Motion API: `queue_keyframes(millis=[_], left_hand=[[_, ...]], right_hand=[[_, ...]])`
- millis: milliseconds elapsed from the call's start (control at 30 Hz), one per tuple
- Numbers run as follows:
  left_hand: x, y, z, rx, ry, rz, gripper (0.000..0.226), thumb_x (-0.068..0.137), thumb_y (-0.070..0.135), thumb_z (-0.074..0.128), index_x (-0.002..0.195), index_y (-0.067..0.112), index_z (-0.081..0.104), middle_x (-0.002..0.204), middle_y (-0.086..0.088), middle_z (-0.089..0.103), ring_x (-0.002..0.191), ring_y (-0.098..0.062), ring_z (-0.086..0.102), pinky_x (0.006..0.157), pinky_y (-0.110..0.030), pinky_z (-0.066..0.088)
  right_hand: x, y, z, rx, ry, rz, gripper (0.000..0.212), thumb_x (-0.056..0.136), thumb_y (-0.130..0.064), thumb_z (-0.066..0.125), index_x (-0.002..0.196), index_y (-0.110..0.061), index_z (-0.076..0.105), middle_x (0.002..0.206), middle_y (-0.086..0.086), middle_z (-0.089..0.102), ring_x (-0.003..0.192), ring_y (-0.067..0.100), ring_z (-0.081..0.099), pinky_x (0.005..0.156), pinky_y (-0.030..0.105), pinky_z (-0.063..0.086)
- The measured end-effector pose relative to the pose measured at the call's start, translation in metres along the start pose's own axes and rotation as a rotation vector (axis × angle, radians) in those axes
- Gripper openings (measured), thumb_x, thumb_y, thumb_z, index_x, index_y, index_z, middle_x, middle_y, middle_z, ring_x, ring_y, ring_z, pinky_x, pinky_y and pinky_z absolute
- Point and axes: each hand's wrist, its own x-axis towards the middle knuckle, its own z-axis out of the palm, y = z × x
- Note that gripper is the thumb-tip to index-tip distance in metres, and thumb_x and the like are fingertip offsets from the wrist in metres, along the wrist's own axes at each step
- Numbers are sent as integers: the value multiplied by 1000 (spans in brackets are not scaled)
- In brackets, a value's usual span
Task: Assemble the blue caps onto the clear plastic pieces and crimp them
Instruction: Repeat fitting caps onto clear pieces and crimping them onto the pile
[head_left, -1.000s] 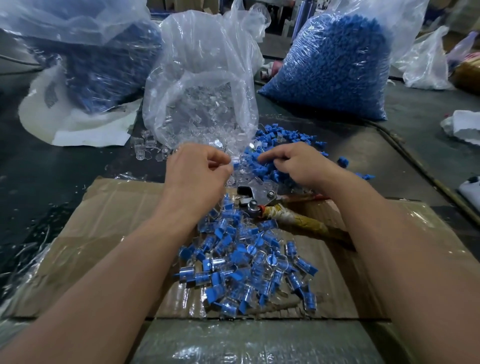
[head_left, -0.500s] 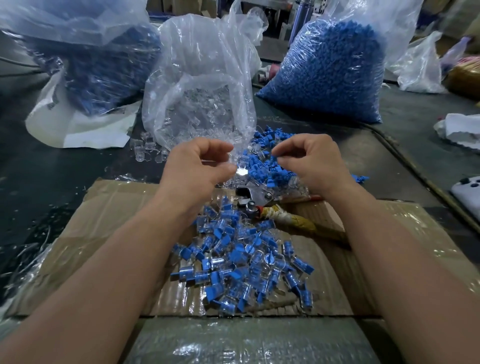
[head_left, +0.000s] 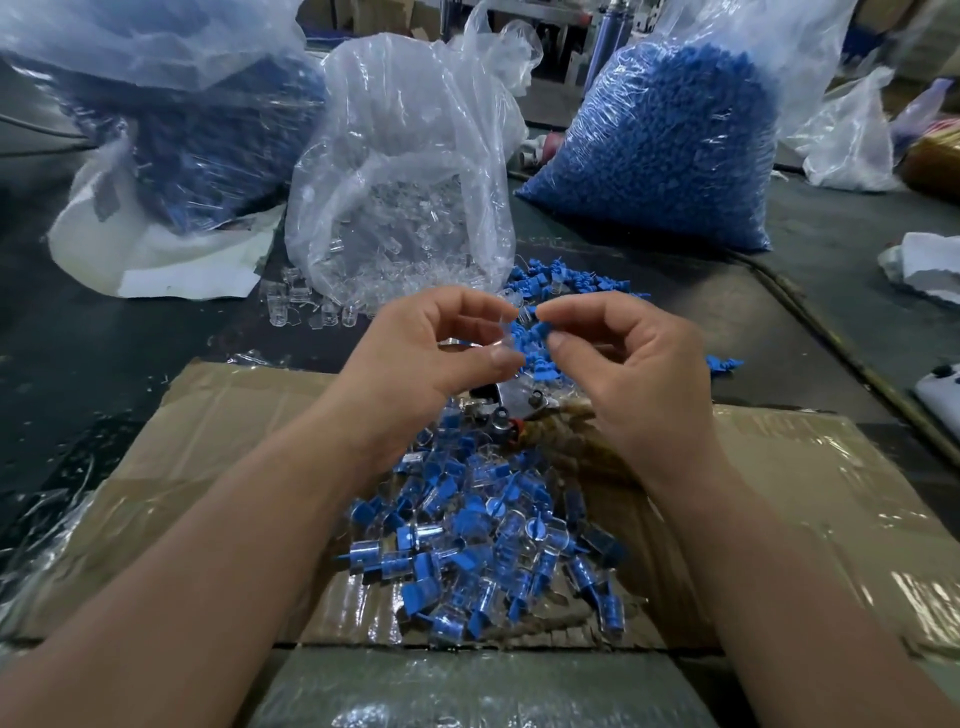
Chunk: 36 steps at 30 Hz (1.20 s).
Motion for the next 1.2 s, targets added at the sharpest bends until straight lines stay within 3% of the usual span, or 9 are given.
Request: queue_keyframes(millis=[133, 267, 467, 600, 733, 833, 1033, 1200], left_hand=[[-2, 2, 2, -37, -33, 15, 25, 69, 3, 67, 90, 14, 65, 78, -5, 66, 68, -14, 67, 61, -20, 54], [-3, 2, 2, -19, 5, 22, 23, 72, -3, 66, 86, 16, 65, 69, 1, 65, 61, -11, 63, 54, -19, 53], [-4, 5, 1, -142, -39, -5, 28, 58, 8, 65, 86, 8, 64, 63, -1, 66, 57, -15, 65, 55, -21, 54], [-6, 5, 2, -156, -76, -15, 28, 60, 6, 65, 88, 7, 66, 65, -4, 67, 57, -15, 66, 54, -20, 54], [-5, 3, 3, -117, -32, 23, 18, 66, 0, 66, 82, 9, 67, 68, -5, 67, 60, -17, 66, 57, -21, 55], [-5, 2, 3, -118, 12, 43, 22, 57, 9, 69, 79, 11, 66, 72, -6, 68, 67, -19, 68, 62, -24, 56], [-4, 1, 3, -135, 4, 44, 31, 59, -5, 72, 82, 15, 69, 80, -8, 71, 78, -25, 68, 74, -32, 58], [-4, 3, 3, -292, -18, 18, 30, 53, 12, 70, 82, 7, 67, 75, -8, 71, 72, -20, 69, 62, -23, 55]], right_hand=[[-2, 0, 2, -23, -66, -2, 32, 80, -1, 66, 80, -33, 62, 77, -18, 64, 73, 2, 64, 68, 17, 53], [-3, 0, 4, -55, -65, -44, 28, 81, -3, 67, 86, -31, 65, 82, -19, 64, 76, 2, 64, 71, 19, 53], [-3, 2, 1, 1, -71, -69, 28, 77, 0, 68, 85, -27, 66, 83, -12, 64, 79, 1, 61, 69, 13, 48], [-2, 2, -2, 72, -113, -64, 30, 77, 6, 66, 88, -22, 67, 80, -10, 65, 76, -2, 62, 69, 11, 46], [-3, 0, -2, 39, -120, -37, 25, 77, -2, 69, 89, -24, 67, 85, -10, 66, 79, 2, 63, 70, 16, 50], [-5, -2, 2, -5, -83, -22, 21, 74, -13, 73, 88, -27, 66, 86, -11, 67, 79, 4, 65, 73, 23, 53], [-6, -2, 6, -8, 6, -90, 20, 78, -5, 69, 91, -20, 68, 85, -6, 69, 83, 6, 66, 78, 24, 53], [-6, -1, 5, 18, 14, -124, 22, 76, -7, 71, 93, -20, 67, 86, -6, 68, 85, 7, 66, 79, 26, 53]])
